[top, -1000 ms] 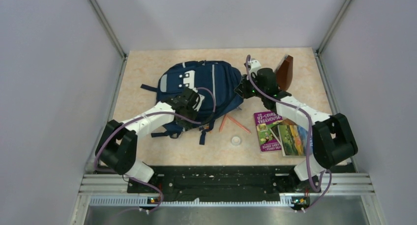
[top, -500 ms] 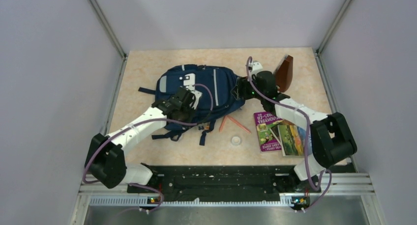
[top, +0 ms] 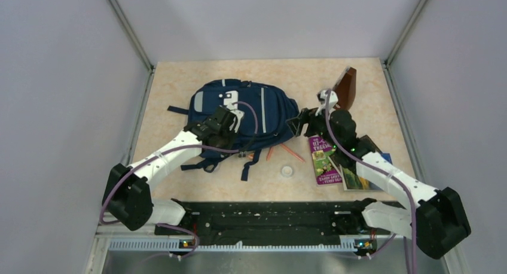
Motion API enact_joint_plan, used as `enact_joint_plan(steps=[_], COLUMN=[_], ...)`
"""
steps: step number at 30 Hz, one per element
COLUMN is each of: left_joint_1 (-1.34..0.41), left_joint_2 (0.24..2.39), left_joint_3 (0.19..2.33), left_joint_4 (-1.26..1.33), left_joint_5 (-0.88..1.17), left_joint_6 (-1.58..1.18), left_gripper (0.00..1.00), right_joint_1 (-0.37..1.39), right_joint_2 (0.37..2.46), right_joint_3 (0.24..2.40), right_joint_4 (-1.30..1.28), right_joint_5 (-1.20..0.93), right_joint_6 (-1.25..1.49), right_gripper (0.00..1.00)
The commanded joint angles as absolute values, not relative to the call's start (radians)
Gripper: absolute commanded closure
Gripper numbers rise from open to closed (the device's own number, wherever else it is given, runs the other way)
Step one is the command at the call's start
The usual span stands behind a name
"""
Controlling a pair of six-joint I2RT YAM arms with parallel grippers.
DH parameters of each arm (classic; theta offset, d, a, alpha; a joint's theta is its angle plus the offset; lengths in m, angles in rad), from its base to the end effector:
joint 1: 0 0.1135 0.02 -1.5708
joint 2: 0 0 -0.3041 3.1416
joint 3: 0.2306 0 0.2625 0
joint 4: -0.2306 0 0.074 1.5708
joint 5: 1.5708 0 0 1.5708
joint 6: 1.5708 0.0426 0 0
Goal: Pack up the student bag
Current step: Unzip the student bag at the center of the board.
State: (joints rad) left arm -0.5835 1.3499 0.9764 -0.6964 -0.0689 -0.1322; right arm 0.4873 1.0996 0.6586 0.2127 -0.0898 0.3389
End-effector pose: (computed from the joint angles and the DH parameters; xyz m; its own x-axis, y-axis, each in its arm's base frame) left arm 0.2262 -0.1458 0.2706 -0.7944 0.3669 -0.4840 0.4210 0.9070 -0.0034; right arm 0.2209 0.1214 0.3033 -0.3693 0.1790 -0.9119 -0.4461 0.8266 0.3430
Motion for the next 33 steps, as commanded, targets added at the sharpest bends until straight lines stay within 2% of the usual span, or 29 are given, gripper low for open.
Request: enact_joint_plan(steps=[1, 6, 12, 18, 33], left_joint_1=[-0.584, -0.574, -0.570, -0.568, -0.565], left_joint_2=[1.284, 1.265, 1.250, 1.239, 1.231], left_joint_3=[0.998, 0.993, 0.991, 0.985, 0.983], left_joint_4=[-0.660, -0.652, -0.650, -0.646, -0.644], left_joint_5=[-0.077, -0.058, -0.057, -0.060, -0.057], left_joint_6=[-0.150, -0.153, -0.157, -0.159, -0.158], left_gripper=[1.00, 1.00, 1.00, 1.00, 1.00], right_joint_1=[0.660, 0.908, 1.060, 1.089, 1.088], right_joint_2=[1.073, 1.164, 1.390, 1.610, 1.783], right_joint_3=[0.587, 0.541, 0.557, 0.613, 0.655], right_joint_4=[0.309, 0.497, 0.737, 0.850, 1.036], right_joint_5=[-0.072, 0.051, 0.128, 0.184, 0.305], right_joint_6=[0.430, 0.460, 0.546, 0.589, 0.500], right_gripper=[0.29, 0.31, 0.40, 0.48, 0.46])
